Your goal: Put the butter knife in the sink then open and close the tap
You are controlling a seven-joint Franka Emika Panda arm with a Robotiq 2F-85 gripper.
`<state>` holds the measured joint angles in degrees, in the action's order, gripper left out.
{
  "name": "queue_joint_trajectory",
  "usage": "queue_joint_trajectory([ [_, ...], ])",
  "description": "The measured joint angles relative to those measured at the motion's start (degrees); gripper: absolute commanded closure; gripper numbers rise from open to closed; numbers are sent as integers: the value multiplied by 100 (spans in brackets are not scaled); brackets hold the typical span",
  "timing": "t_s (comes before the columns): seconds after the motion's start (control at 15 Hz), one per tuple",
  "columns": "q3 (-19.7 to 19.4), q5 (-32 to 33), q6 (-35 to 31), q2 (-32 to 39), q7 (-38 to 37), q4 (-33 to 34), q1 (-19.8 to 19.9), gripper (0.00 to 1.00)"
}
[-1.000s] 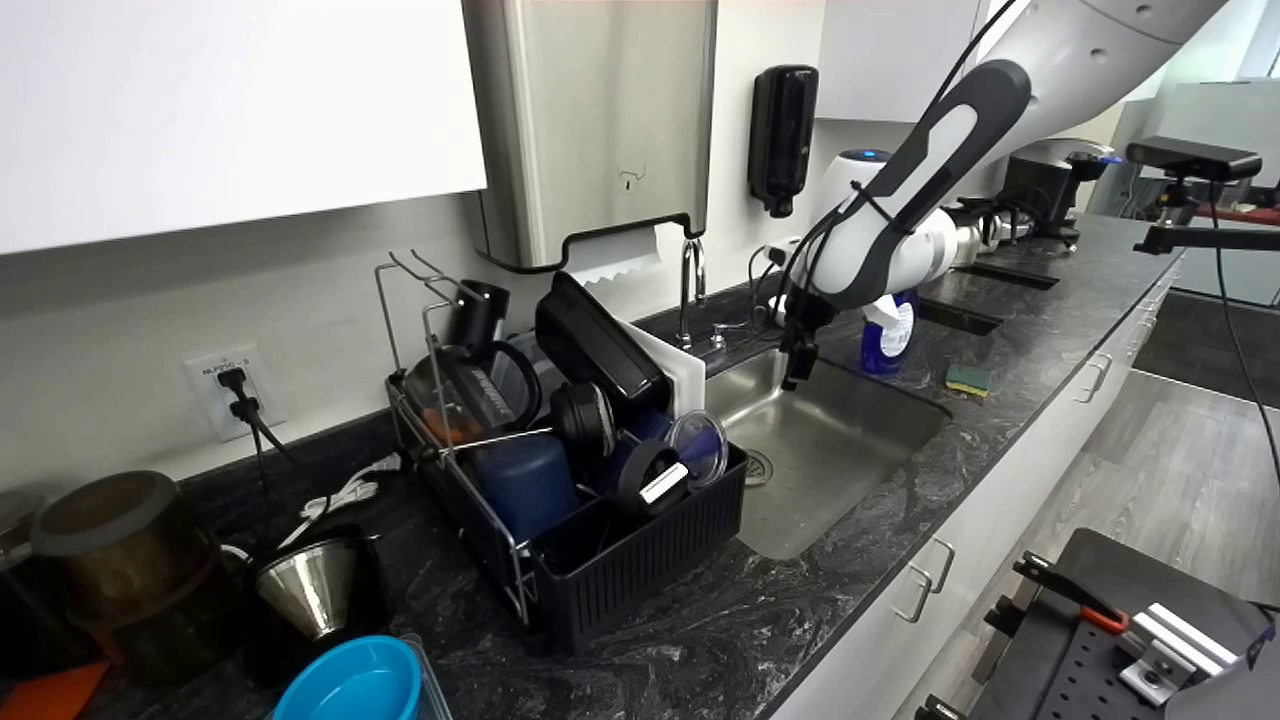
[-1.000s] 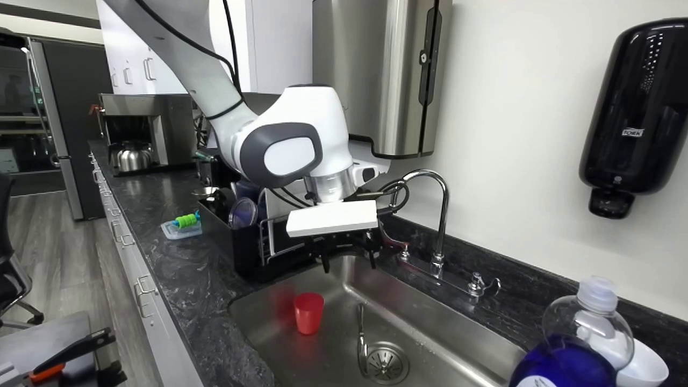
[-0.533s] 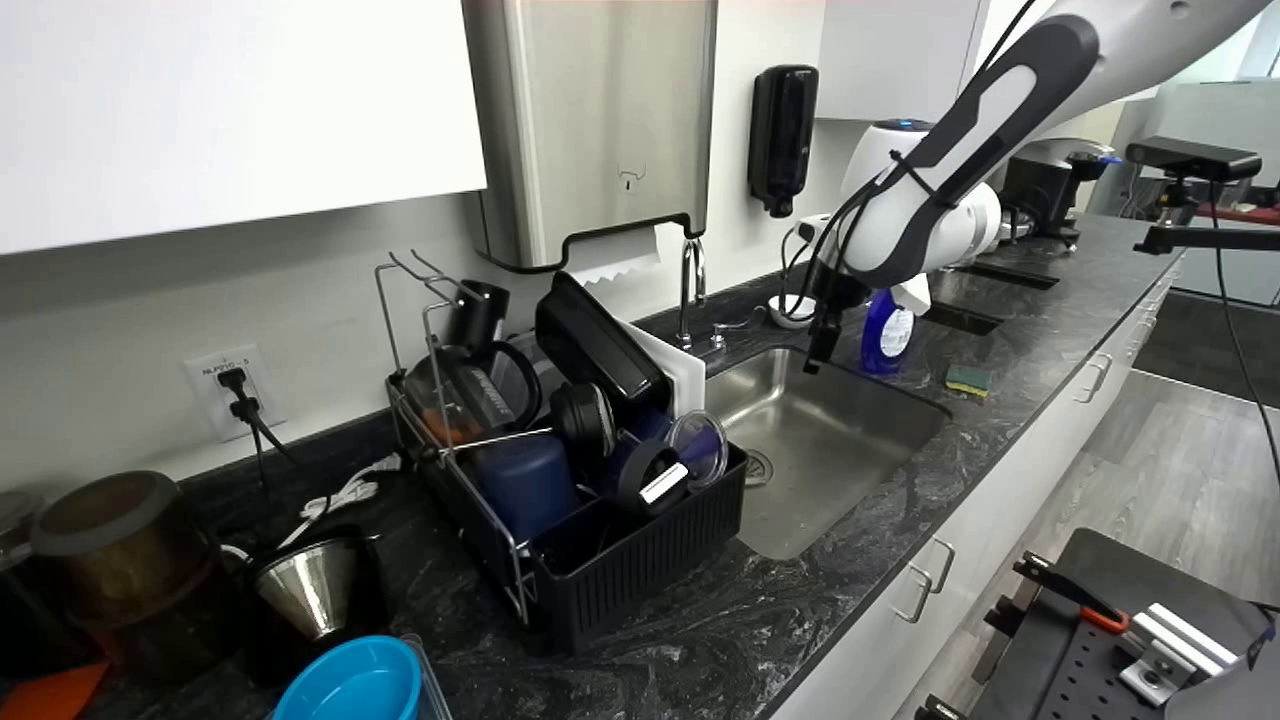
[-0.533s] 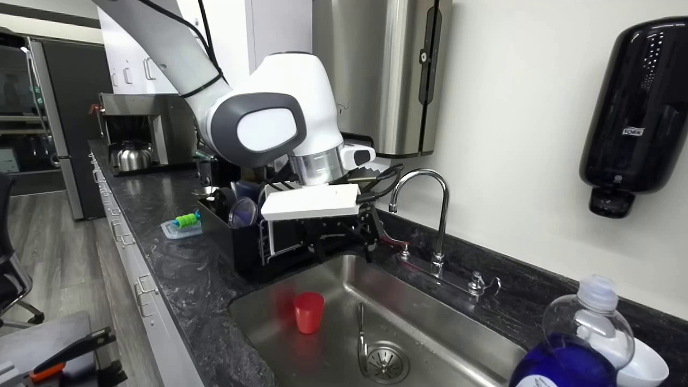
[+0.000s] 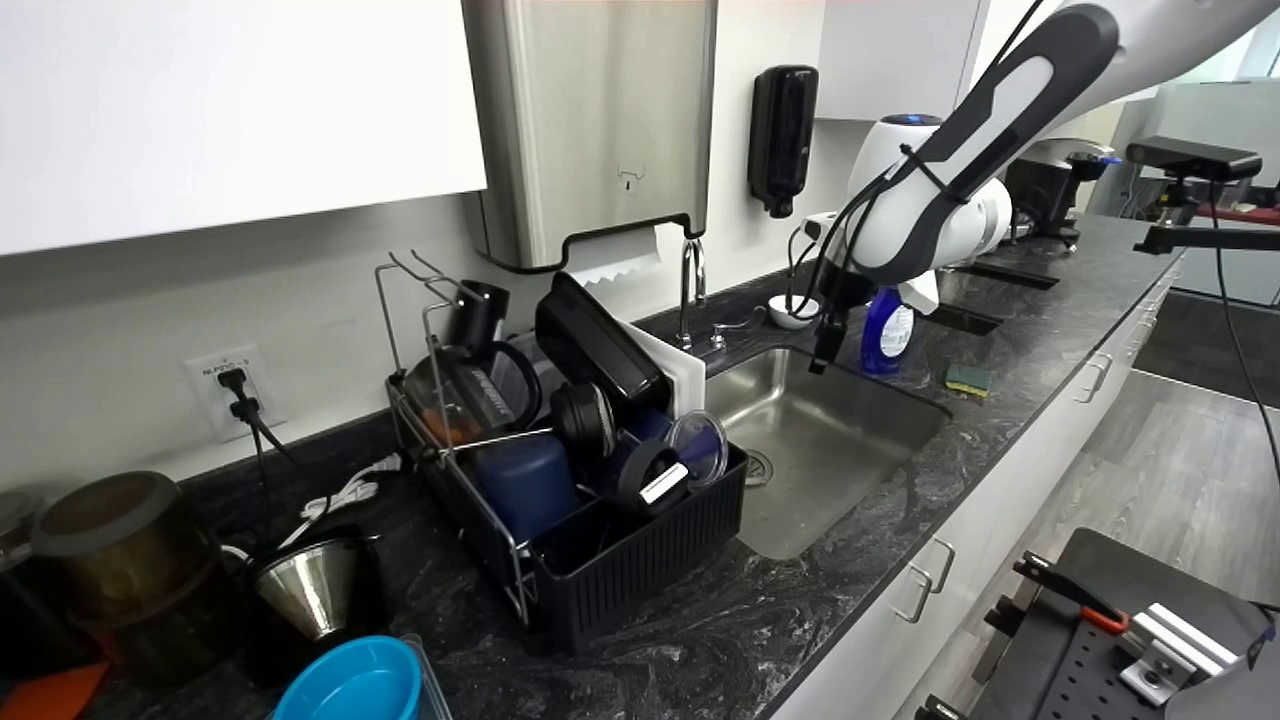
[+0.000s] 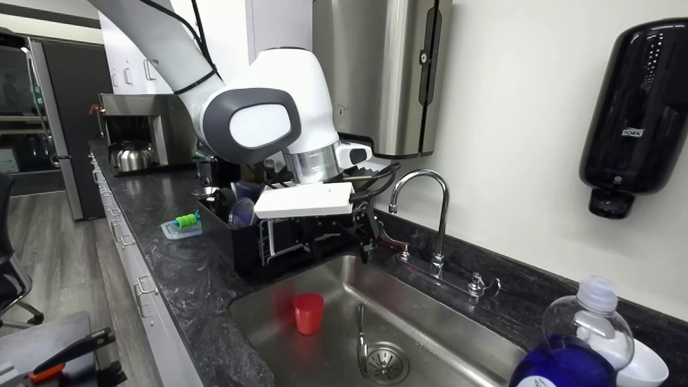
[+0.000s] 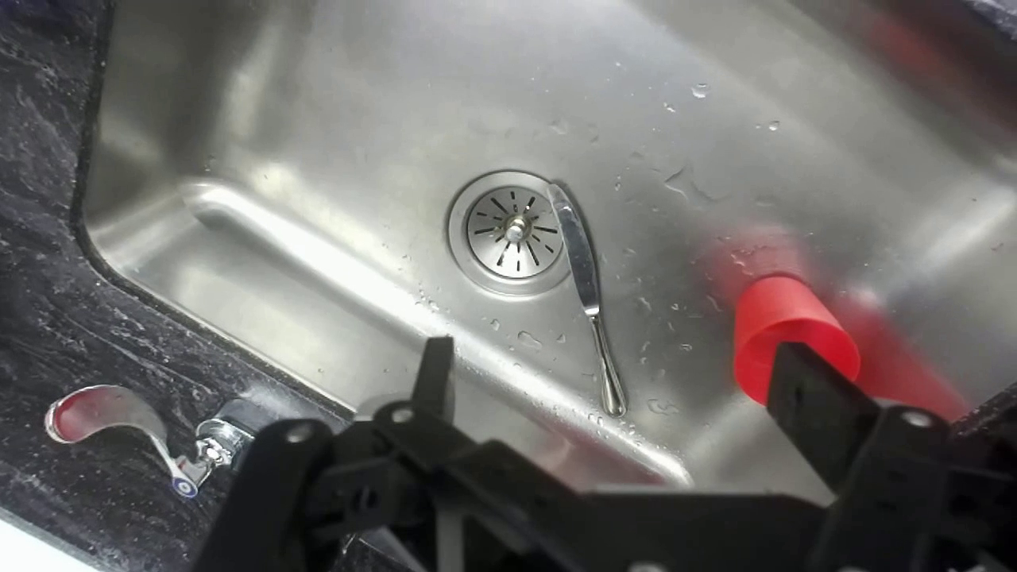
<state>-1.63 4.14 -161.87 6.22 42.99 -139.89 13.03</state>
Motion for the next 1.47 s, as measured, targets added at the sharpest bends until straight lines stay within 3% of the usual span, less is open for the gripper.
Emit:
queue_joint_trajectory([
  [0.6, -18, -57, -31, 23, 27, 1, -7, 0],
  [1.0, 2, -948, -495, 273, 1214, 51, 111, 0],
  [1.47, 233, -1607, -763, 922, 2200, 664, 357, 0],
])
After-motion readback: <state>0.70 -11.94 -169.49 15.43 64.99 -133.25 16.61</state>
